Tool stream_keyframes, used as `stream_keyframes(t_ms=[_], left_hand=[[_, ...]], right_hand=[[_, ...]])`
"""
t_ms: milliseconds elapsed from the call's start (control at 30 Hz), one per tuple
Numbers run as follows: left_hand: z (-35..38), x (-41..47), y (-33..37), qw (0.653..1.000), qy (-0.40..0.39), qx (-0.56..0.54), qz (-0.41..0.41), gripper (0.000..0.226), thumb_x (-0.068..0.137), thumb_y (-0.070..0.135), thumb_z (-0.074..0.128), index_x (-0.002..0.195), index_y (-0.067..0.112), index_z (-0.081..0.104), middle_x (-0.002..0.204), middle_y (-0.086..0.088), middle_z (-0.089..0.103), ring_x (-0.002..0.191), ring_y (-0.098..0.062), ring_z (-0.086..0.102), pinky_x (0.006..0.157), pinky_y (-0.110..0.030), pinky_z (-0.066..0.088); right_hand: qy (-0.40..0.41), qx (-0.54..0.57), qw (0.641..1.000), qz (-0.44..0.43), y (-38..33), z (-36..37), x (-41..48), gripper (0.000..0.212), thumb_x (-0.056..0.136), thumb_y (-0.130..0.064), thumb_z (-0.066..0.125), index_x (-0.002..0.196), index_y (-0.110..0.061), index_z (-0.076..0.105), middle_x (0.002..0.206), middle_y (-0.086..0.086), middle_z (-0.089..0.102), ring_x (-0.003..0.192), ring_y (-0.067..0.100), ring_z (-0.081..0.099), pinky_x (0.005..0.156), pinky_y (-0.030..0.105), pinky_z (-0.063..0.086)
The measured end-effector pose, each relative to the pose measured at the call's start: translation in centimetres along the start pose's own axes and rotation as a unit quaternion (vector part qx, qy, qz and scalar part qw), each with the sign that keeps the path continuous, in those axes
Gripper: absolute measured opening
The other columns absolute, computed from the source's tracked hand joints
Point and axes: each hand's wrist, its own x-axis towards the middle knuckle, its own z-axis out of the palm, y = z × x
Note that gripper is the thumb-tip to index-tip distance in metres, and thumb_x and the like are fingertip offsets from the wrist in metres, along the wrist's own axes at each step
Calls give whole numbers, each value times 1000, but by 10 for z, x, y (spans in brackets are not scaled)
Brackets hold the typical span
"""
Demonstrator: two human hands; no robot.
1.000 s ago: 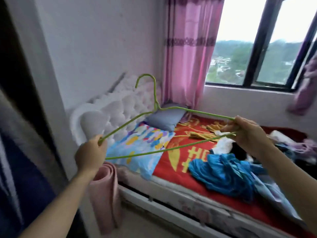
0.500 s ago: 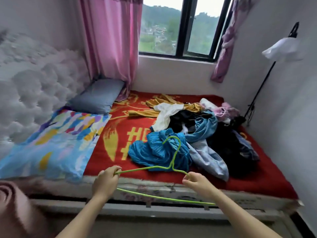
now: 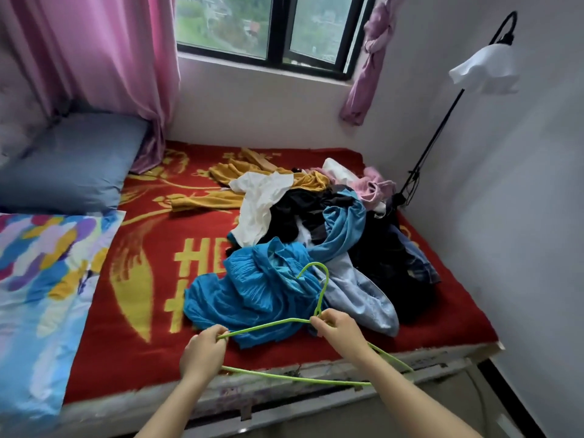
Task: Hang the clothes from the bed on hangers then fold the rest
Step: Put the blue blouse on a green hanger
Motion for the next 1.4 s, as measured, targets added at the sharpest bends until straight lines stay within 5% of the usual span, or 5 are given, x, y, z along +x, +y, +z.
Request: stream_keyframes(t_ms=[233,333,500,1033,1400], left_hand=[[45,47,45,995,-87,-12,40,16,91,20,51,84,29,62,74,8,62,70,-14,57,57,-29,38],[62,72,58,992,-115,-21,42,12,90,25,59,101,25,64,91,4,67,86,-16,59,75,-32,47],[91,122,70,994,-98,52,-5,53,89,39,58,138,22,43,133,-1,52,125,-25,42,100,-35,39],[181,227,131,969,-107,137,-176,61,97,46,36,150,20,17,156,-8,16,141,-30,13,110,-46,28],[196,326,118,968,-53,199,-145,72,97,46,38,151,21,-2,158,-9,-5,143,-31,9,107,-48,28]], right_hand=[[60,-64,994,61,24,-34,67,43,93,-42,49,57,-20,41,54,-6,44,60,16,46,56,31,31],[52,-66,994,69,48,-48,100,44,93,-41,50,55,-21,39,53,-5,44,58,15,46,56,31,30],[33,-68,994,84,90,-75,173,41,95,-41,47,64,-14,48,62,2,52,67,22,52,60,32,31],[4,0,977,213,204,-108,314,42,97,-41,40,74,-12,60,93,16,66,93,35,60,74,34,41],[36,86,969,228,226,-67,349,40,95,-34,49,60,-17,57,61,5,57,71,28,56,70,36,42]])
